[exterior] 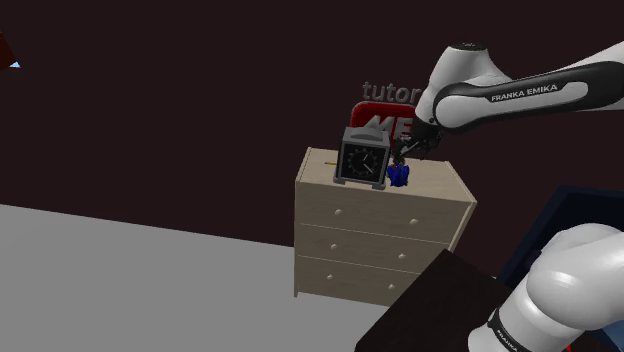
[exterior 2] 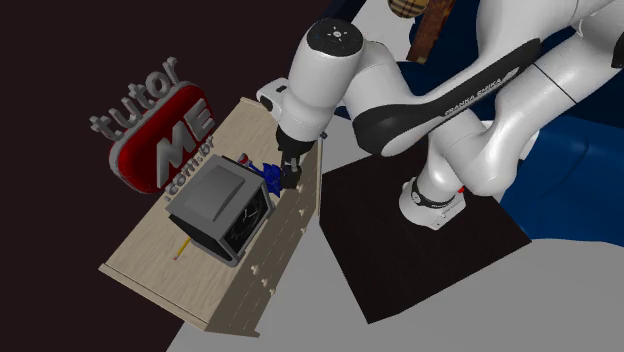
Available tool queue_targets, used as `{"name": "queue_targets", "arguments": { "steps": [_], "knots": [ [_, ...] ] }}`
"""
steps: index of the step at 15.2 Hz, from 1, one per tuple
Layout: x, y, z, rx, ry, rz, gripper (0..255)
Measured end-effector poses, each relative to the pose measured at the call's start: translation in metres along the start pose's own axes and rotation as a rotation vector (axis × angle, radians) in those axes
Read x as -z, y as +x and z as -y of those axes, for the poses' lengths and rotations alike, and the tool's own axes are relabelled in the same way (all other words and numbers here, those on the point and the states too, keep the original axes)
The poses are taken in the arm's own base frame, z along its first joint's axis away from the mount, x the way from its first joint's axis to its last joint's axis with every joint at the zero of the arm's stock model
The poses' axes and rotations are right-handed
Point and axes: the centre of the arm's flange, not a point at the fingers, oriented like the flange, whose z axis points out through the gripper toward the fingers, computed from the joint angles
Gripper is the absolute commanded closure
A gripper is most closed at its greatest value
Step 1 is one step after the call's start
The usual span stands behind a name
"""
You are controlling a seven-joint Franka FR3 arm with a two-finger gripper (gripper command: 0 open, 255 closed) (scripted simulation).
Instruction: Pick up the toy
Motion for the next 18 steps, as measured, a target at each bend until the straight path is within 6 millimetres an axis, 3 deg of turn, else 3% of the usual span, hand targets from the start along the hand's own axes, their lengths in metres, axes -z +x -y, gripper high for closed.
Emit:
{"name": "queue_targets", "arguments": {
  "steps": [9,10,18],
  "knots": [
    [-0.051,-0.004,-0.008,-0.03,-0.001,-0.03,0],
    [-0.053,-0.004,-0.008,-0.03,0.0,-0.031,255],
    [-0.055,-0.005,-0.007,-0.03,0.0,-0.031,255]
  ]
}}
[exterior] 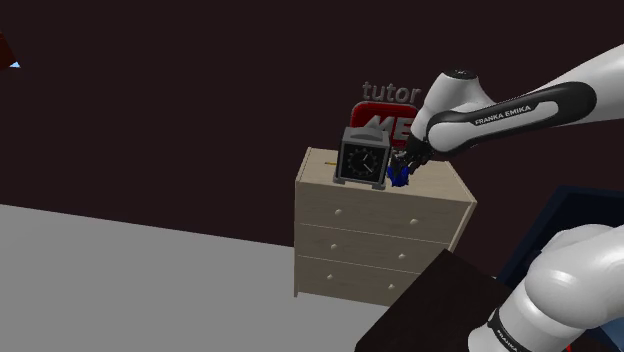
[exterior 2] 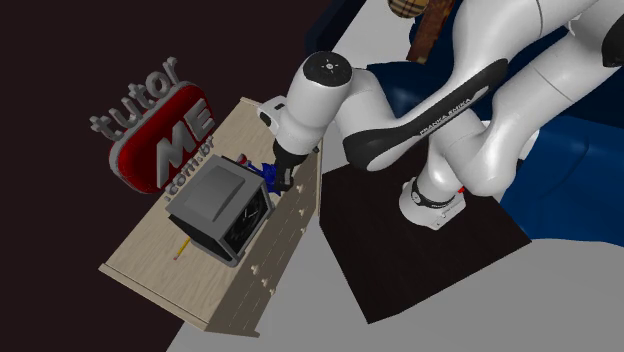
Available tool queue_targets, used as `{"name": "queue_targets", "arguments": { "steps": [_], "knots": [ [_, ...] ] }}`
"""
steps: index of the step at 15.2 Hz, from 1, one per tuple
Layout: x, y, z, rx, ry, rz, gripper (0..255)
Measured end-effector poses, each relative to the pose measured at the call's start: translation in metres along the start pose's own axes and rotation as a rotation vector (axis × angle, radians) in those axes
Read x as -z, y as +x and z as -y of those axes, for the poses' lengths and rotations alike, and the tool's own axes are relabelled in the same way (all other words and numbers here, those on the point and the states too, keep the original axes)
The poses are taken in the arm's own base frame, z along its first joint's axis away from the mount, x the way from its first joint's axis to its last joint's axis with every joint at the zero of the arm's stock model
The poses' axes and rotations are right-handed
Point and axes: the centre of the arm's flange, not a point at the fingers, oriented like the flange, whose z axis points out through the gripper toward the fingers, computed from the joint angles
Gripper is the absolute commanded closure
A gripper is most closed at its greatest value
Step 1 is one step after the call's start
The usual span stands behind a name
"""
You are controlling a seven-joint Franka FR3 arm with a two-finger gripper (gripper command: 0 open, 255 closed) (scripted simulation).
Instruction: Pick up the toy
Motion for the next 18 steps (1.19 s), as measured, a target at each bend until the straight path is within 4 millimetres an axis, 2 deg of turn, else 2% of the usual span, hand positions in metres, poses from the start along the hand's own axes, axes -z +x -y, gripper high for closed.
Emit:
{"name": "queue_targets", "arguments": {
  "steps": [2,5,18],
  "knots": [
    [0.0,0.0,0.0,0.0,0.0,0.0,255],
    [0.01,0.002,0.0,0.0,0.0,0.0,255],
    [0.073,0.024,-0.004,0.0,0.0,0.0,255]
  ]
}}
